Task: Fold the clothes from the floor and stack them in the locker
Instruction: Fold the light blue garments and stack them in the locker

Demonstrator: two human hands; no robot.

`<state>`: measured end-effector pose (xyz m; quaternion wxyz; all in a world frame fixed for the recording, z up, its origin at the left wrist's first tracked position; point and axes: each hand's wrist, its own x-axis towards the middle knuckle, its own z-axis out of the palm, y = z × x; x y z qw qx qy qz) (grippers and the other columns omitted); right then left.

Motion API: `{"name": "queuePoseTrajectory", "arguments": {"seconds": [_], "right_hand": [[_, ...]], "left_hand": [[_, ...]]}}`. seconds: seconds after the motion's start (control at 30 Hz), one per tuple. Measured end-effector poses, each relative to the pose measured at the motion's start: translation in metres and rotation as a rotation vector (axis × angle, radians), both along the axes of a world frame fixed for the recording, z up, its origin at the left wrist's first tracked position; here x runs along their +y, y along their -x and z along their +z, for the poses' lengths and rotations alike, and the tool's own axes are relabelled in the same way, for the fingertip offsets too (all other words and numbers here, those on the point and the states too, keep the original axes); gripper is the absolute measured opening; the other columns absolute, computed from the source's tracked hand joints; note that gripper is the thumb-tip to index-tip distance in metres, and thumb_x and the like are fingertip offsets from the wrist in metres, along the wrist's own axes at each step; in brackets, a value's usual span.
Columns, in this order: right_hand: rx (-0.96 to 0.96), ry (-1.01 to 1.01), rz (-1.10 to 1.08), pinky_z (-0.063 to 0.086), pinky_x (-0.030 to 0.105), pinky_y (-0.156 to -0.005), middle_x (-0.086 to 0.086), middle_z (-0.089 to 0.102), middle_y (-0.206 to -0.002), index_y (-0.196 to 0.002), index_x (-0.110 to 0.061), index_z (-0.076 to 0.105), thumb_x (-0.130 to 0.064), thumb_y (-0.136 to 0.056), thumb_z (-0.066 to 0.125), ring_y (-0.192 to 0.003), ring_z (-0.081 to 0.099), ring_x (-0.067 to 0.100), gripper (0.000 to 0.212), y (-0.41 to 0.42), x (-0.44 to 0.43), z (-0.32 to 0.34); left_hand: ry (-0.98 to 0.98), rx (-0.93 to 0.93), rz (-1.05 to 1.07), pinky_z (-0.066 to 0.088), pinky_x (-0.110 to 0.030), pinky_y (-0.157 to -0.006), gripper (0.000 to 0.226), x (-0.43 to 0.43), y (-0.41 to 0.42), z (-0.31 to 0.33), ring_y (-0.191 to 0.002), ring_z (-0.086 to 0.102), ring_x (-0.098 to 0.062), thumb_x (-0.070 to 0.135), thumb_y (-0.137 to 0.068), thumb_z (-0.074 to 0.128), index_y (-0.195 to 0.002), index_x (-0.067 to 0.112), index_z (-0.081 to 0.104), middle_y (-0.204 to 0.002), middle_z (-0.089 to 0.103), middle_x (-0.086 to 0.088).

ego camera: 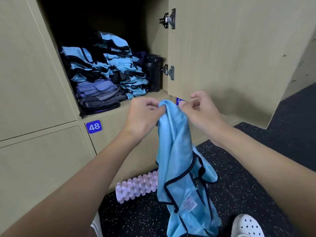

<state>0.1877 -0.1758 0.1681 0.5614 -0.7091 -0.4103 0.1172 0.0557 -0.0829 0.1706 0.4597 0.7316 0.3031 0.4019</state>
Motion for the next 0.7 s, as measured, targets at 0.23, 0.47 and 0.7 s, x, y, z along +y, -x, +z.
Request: {"name": "queuePoseTrajectory", "arguments": {"seconds": [0.23,0.47,0.7], "right_hand": [[-0.121,0.263,0.253,0.053,0.034,-0.072,0.002,0.062,-0.090,-0.113,-0.016,0.048,-0.023,-0.073,0.084,-0.078,0.061,0.015,0.054,0.013,-0.001,-0.013],[-0.183,0.141,0.117,0.041,0.030,-0.066,0.016,0.065,-0.078,-0.085,0.003,0.068,-0.004,-0.090,0.063,-0.072,0.052,0.019,0.010,0.000,0.002,-0.007],[0.165,-0.023,0.130,0.056,0.048,-0.092,0.018,0.074,-0.099,-0.096,-0.006,0.075,-0.003,-0.097,0.056,-0.098,0.070,0.034,0.019,0.005,-0.003,0.013]], "left_hand": [[0.022,-0.151,0.077,0.052,-0.032,-0.062,0.022,0.001,-0.001,0.017,-0.065,0.062,-0.021,0.004,-0.089,0.068,-0.069,0.014,0.067,-0.075,0.071,-0.016],[-0.079,-0.027,0.187,0.044,-0.026,-0.064,0.020,0.030,0.020,0.015,-0.063,0.054,-0.014,0.011,-0.090,0.070,-0.071,0.019,0.070,-0.069,0.064,-0.005],[-0.202,0.173,0.031,0.046,-0.015,-0.065,0.003,0.021,0.026,0.010,-0.066,0.056,-0.001,0.017,-0.087,0.074,-0.088,0.018,0.071,-0.085,0.069,0.001]]}}
